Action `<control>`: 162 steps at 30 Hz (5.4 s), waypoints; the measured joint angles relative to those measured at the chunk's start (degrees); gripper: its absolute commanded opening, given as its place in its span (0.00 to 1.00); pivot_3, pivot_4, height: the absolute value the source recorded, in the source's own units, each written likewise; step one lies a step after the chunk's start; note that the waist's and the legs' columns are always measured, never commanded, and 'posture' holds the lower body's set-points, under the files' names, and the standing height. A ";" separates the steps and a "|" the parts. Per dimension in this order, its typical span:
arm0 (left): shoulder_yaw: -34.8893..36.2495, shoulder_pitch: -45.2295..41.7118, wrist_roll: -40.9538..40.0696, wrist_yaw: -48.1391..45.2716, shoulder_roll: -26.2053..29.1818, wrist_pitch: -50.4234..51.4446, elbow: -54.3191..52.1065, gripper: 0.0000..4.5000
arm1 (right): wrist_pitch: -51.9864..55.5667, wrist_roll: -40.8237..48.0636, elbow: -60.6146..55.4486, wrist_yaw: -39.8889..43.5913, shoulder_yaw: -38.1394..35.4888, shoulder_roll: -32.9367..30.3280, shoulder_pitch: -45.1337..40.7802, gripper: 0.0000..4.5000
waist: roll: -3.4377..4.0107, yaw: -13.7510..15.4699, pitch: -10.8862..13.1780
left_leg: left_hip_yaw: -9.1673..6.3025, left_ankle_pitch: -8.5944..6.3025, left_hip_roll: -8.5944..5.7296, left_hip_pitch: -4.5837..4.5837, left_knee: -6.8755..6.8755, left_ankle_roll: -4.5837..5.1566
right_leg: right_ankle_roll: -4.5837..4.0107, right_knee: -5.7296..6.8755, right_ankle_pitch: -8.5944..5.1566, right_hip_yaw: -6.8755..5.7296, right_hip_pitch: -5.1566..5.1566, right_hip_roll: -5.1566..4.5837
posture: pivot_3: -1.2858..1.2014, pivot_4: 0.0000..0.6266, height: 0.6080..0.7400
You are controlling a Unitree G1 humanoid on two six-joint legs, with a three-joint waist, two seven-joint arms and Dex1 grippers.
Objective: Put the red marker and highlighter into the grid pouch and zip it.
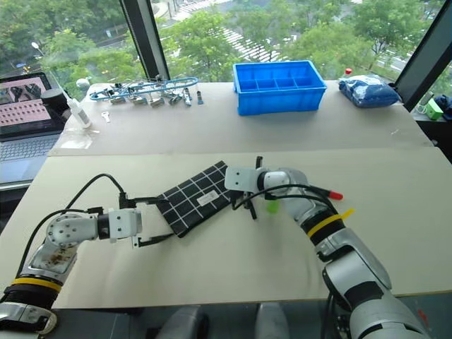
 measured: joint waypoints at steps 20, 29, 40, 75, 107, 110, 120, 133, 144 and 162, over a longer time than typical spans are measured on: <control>-6.29 -7.43 6.03 5.68 -3.78 -13.02 12.21 0.25 | 0.32 -0.38 -1.20 0.53 -3.92 1.94 2.44 0.00 | 0.07 -0.27 -0.18 | -0.01 0.00 0.01 0.04 -0.01 0.01 | 0.00 0.01 0.01 0.00 0.06 0.03 | 0.52 0.24 1.00; -6.02 -4.98 5.87 7.18 -2.96 -5.27 4.47 0.00 | 0.81 -0.35 -1.00 1.51 -5.06 2.70 2.49 0.07 | 0.08 -0.63 -0.18 | -0.03 -0.01 0.01 0.02 -0.02 0.02 | 0.02 0.06 0.01 0.00 0.06 0.03 | 0.52 0.24 1.00; 1.90 1.04 -8.51 9.59 -5.47 11.38 -7.45 0.00 | 29.27 24.38 -5.68 8.06 -27.93 1.89 -2.12 0.78 | 0.25 -1.12 -0.04 | -0.08 0.01 0.04 -0.23 -0.03 -0.01 | 0.00 0.02 0.03 0.00 -0.19 0.04 | 0.52 0.24 1.00; 4.38 0.24 -11.78 10.54 -10.89 17.10 -11.08 0.00 | 25.61 17.88 -0.41 3.24 -17.99 5.82 -1.93 0.19 | 0.24 -1.55 -0.04 | 0.08 0.06 0.07 -0.18 -0.01 -0.12 | 0.03 -0.05 0.10 0.01 -0.20 0.05 | 0.52 0.24 1.00; 3.78 0.16 -11.61 10.56 -11.92 17.12 -11.23 0.00 | 38.02 26.16 -25.04 16.85 -11.57 4.02 4.24 0.01 | 0.24 -1.40 -0.04 | 0.05 0.05 0.07 -0.17 0.01 -0.09 | 0.03 -0.03 0.10 0.01 -0.19 0.05 | 0.52 0.24 1.00; 3.75 0.08 -11.63 10.33 -11.92 17.12 -11.22 0.00 | 38.48 26.59 -26.83 18.40 -9.21 2.95 4.25 0.01 | 0.24 -1.39 -0.04 | 0.05 0.04 0.07 -0.17 0.01 -0.08 | 0.03 -0.03 0.10 0.00 -0.19 0.05 | 0.52 0.24 1.00; 3.84 -0.91 -11.63 10.28 -12.03 17.13 -10.81 0.00 | 45.98 31.55 -27.06 17.26 -10.34 8.99 2.59 0.01 | 0.24 -1.42 -0.04 | 0.03 0.05 0.07 -0.16 0.02 -0.11 | 0.03 -0.01 0.10 0.00 -0.20 0.06 | 0.52 0.24 1.00; 3.56 -0.96 -11.61 10.48 -12.67 17.09 -10.68 0.00 | 46.32 34.54 -27.31 14.25 -14.96 3.31 2.83 0.56 | 0.23 -1.13 -0.04 | 0.03 0.03 0.07 -0.18 0.04 -0.07 | 0.03 -0.02 0.10 0.00 -0.17 0.06 | 0.52 0.24 1.00; 3.74 -0.65 -11.90 10.35 -13.25 17.19 -10.84 0.00 | 20.16 26.49 -7.20 23.54 -24.35 -25.74 4.07 0.56 | 0.19 -1.05 -0.02 | 0.20 -0.02 0.08 -0.20 0.02 0.03 | 0.06 -0.12 0.11 0.03 -0.14 0.06 | 0.52 0.24 1.00; 3.93 0.57 -13.73 9.27 -12.59 18.45 -11.93 0.00 | 2.66 16.31 21.89 27.40 -20.86 -21.68 -1.20 0.56 | 0.18 -1.26 -0.01 | 0.28 0.01 0.09 -0.17 0.05 -0.03 | 0.06 -0.11 0.11 0.10 -0.11 0.06 | 0.52 0.24 1.00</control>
